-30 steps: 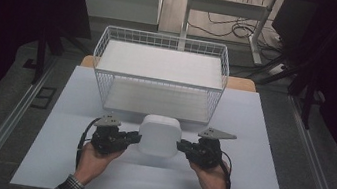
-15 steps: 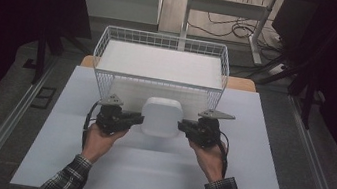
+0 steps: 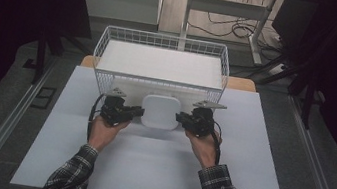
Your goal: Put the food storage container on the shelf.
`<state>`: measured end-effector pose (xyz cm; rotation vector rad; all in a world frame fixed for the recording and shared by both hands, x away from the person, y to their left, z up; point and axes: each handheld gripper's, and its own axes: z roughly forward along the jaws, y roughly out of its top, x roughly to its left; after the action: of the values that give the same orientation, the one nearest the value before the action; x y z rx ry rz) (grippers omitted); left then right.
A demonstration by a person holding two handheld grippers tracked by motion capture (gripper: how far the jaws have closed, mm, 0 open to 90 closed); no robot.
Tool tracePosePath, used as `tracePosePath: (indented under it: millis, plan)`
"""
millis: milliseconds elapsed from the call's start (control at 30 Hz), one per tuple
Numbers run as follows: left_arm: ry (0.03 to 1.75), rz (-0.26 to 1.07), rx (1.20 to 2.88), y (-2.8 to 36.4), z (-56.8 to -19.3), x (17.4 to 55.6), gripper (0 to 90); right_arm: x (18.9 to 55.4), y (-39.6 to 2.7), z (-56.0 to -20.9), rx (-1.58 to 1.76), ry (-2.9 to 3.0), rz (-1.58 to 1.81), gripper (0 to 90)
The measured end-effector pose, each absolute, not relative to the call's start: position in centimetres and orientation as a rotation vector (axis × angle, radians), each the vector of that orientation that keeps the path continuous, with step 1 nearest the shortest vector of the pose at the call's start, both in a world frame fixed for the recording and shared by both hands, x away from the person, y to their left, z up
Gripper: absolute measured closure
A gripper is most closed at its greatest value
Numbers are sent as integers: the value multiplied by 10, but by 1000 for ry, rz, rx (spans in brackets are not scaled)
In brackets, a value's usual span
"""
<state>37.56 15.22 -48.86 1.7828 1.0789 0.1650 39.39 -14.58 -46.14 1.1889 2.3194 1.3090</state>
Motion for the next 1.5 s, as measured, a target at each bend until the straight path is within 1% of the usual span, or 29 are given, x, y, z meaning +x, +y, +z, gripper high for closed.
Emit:
tracePosePath:
  millis: [367, 533, 833, 1000, 1167, 1200, 1233, 1267, 1400, 1500]
  plan:
    - [1099, 152, 1778, 147, -493, 389, 791, 408, -148, -470, 1236, 2312, 1295, 765]
    - [1083, 170, 1773, 147, -494, 392, 783, 412, -150, -470, 1253, 2308, 1316, 756]
    - [1082, 209, 1764, 146, -495, 397, 728, 420, -141, -467, 1240, 2282, 1285, 709]
    - [1097, 256, 1763, 140, -494, 401, 682, 426, -141, -467, 1251, 2269, 1296, 685]
    - [1100, 239, 1742, 142, -496, 405, 664, 427, -137, -466, 1220, 2245, 1262, 691]
    - [1106, 287, 1744, 141, -496, 405, 645, 429, -136, -465, 1218, 2240, 1262, 693]
    - [1106, 287, 1744, 141, -496, 405, 660, 429, -136, -465, 1218, 2240, 1262, 693]
    - [1121, 344, 1758, 137, -494, 406, 673, 430, -132, -467, 1207, 2250, 1233, 693]
    - [1110, 371, 1778, 135, -493, 409, 676, 431, -129, -470, 1204, 2220, 1239, 693]
    - [1118, 418, 1780, 132, -491, 410, 660, 434, -128, -470, 1198, 2200, 1228, 683]
